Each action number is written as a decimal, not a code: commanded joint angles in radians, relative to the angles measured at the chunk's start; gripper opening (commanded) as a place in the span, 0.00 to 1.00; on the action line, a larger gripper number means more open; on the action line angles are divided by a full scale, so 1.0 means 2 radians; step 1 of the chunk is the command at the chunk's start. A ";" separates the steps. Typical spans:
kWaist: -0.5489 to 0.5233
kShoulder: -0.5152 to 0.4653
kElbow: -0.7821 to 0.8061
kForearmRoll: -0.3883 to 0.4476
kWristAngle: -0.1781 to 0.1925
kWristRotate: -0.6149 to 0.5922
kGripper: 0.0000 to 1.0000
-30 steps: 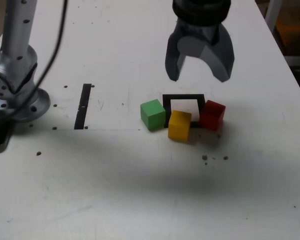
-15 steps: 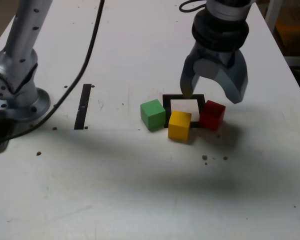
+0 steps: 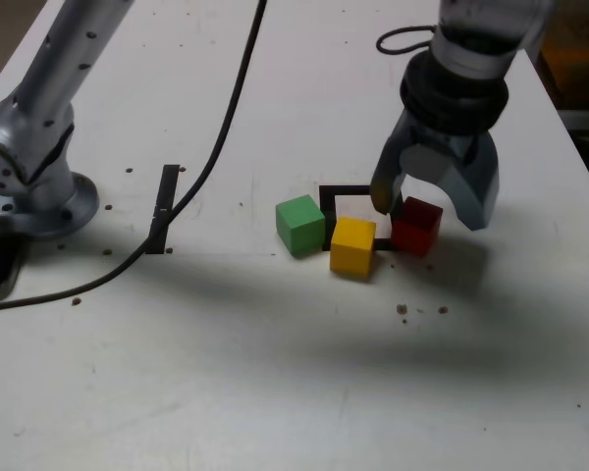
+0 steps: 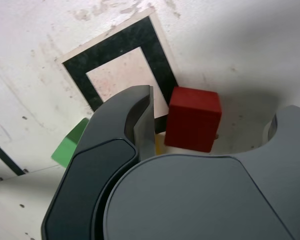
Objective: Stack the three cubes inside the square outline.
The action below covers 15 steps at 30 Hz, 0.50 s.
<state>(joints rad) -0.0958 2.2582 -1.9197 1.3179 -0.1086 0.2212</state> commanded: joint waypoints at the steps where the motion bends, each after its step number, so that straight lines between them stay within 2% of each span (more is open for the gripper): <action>1: 0.001 0.007 -0.001 -0.001 0.002 0.000 0.84; 11: 0.006 0.019 0.000 -0.005 0.005 0.001 0.82; 15: 0.006 0.023 0.001 -0.009 0.006 0.001 0.73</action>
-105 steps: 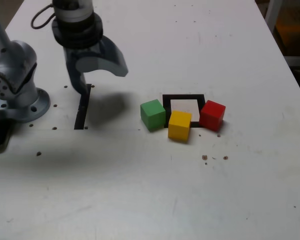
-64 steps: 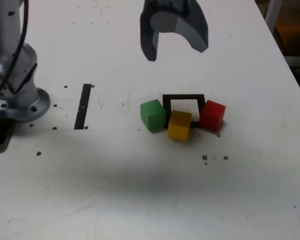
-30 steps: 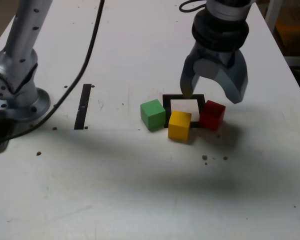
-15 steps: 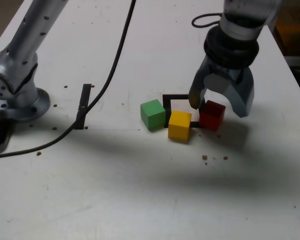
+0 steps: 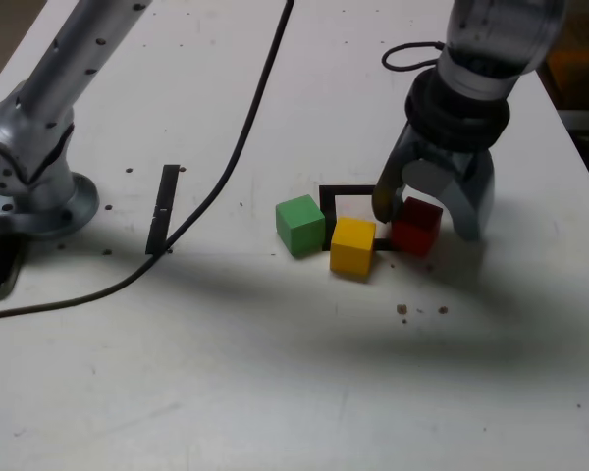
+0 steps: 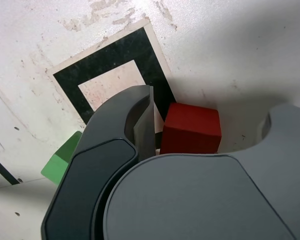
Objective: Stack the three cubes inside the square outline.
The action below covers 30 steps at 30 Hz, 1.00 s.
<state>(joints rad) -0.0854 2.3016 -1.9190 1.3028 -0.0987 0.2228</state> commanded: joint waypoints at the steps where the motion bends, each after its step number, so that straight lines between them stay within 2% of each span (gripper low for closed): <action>1: 0.001 0.002 0.001 -0.004 0.003 0.000 0.68; 5: 0.001 0.002 0.004 -0.015 0.004 0.000 0.49; 7: 0.002 0.002 0.006 -0.020 -0.004 0.000 0.40; 11: 0.004 0.002 0.011 -0.028 -0.019 0.000 0.29; 16: 0.004 0.001 0.017 -0.031 -0.026 -0.004 0.25; 20: 0.004 -0.006 0.021 -0.028 -0.024 -0.013 0.24; 24: 0.004 -0.024 0.025 -0.022 -0.012 -0.033 0.24; 30: 0.013 -0.073 0.043 -0.006 0.017 -0.074 0.24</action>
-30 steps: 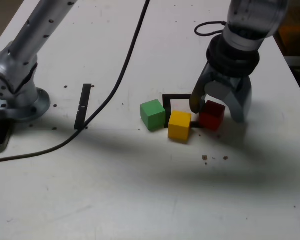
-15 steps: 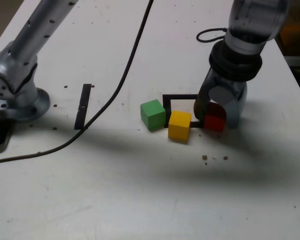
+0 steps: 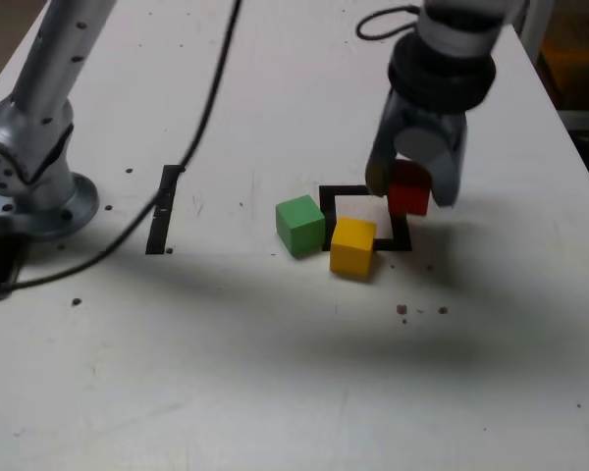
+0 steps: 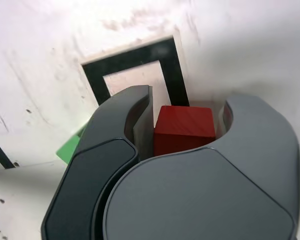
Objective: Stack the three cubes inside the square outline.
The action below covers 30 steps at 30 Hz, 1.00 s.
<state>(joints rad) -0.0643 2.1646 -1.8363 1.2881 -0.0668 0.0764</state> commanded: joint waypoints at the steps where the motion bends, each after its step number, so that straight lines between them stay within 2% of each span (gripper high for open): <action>1: 0.007 -0.013 0.008 0.005 0.005 -0.007 0.24; 9: 0.035 -0.026 0.047 0.008 0.002 -0.020 0.24; 24: 0.040 -0.013 0.095 -0.025 -0.055 -0.051 0.24; 30: 0.040 -0.009 0.111 -0.038 -0.066 -0.056 0.24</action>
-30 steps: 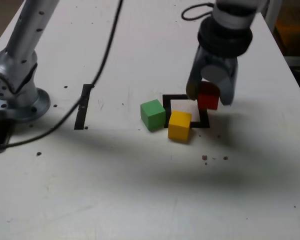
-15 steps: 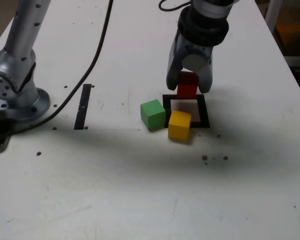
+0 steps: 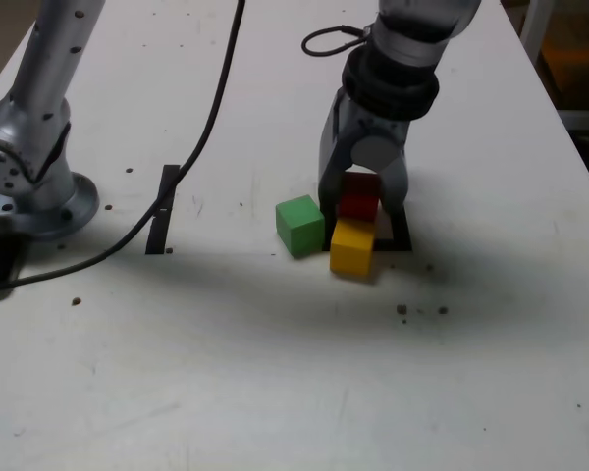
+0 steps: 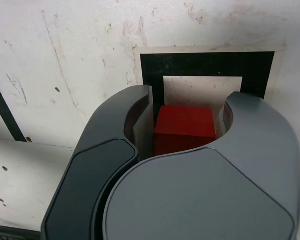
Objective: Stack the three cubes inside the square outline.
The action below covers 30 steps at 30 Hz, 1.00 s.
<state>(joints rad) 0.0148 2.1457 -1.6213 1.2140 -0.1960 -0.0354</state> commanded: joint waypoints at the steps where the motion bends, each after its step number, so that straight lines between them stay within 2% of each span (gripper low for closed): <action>1: 0.001 0.001 0.006 -0.003 -0.003 -0.001 0.24; 19: -0.001 0.001 0.019 -0.025 -0.013 -0.001 0.25; 30: -0.001 0.002 0.023 -0.031 -0.009 0.005 0.29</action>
<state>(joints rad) 0.0146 2.1468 -1.5786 1.1522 -0.2186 -0.0289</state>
